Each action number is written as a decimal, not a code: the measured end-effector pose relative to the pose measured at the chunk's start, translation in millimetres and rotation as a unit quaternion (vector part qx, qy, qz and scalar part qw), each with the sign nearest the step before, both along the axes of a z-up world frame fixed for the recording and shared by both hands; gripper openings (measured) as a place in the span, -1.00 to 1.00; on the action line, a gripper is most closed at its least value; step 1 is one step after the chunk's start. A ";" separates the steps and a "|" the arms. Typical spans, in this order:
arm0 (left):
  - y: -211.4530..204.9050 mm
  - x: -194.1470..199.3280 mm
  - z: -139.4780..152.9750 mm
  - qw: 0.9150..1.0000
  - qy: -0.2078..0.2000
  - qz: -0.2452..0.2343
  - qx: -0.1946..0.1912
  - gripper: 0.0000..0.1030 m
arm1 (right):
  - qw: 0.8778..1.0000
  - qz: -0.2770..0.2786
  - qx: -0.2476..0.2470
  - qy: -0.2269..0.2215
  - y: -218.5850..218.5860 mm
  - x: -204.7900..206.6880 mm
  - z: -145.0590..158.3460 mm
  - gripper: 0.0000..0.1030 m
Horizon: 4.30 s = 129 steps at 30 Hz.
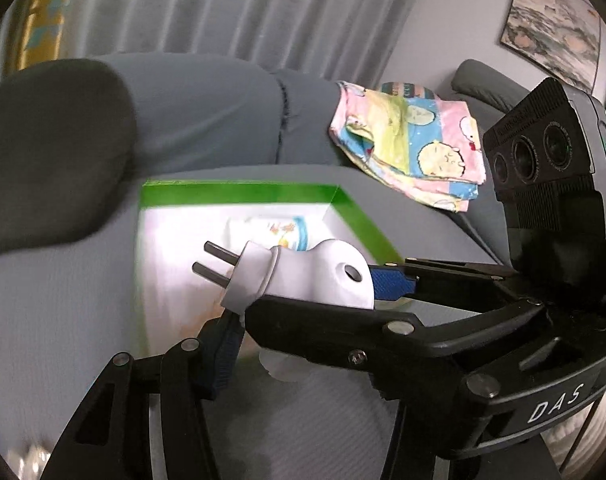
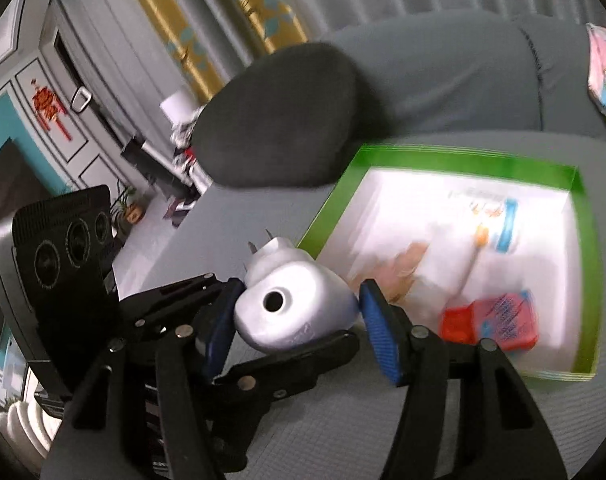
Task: Organize rigid objects
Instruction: 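Place the white device in the green box and open the right gripper, then move the right gripper toward the translucent hair clip, then grasp the translucent hair clip with the right gripper, then carry the hair clip into the green box and open the right gripper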
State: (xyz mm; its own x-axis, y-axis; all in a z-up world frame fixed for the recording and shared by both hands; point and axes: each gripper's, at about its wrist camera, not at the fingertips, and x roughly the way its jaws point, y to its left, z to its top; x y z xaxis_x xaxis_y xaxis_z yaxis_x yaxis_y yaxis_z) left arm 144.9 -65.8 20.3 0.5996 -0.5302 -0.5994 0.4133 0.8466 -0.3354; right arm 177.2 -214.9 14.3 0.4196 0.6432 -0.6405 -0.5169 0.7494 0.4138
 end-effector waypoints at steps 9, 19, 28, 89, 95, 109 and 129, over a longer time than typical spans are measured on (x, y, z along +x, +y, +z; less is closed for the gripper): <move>-30.5 33.8 -7.0 0.999 0.023 0.003 0.046 0.96 | 0.995 -0.097 -0.016 0.015 -33.7 37.8 -9.4 0.73; -17.0 19.6 -22.1 0.983 0.016 0.102 0.150 0.99 | 0.985 -0.162 -0.058 0.009 -77.3 22.2 -17.7 0.98; 7.3 -10.6 -16.0 0.973 0.008 0.161 0.165 0.99 | 0.978 -0.186 -0.090 -0.026 -84.7 -3.0 -1.1 0.98; 211.2 -144.5 -96.2 0.947 0.105 0.300 0.058 0.99 | 0.988 0.106 -0.107 0.043 175.0 -81.3 -62.8 0.98; 210.2 -139.4 -97.1 0.954 0.094 0.280 0.054 0.99 | 0.984 0.132 -0.104 0.051 207.4 -77.1 -75.3 0.92; 219.7 -125.5 -102.6 0.962 0.092 0.257 0.007 0.37 | 0.968 0.194 -0.139 0.080 240.6 -70.4 -106.3 0.20; 169.3 -129.4 -37.7 0.977 0.013 0.210 0.040 0.06 | 0.990 0.113 -0.086 -0.007 169.8 -81.6 -36.5 -0.23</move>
State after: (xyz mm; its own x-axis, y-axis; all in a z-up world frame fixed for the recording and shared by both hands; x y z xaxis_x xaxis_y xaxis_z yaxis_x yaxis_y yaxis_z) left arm 15.4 103.5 -17.4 0.7377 -0.1917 -0.6473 0.0165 0.9637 -0.2666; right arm 95.6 -45.1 -22.3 0.2866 0.6038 -0.7439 -0.6844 0.6723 0.2820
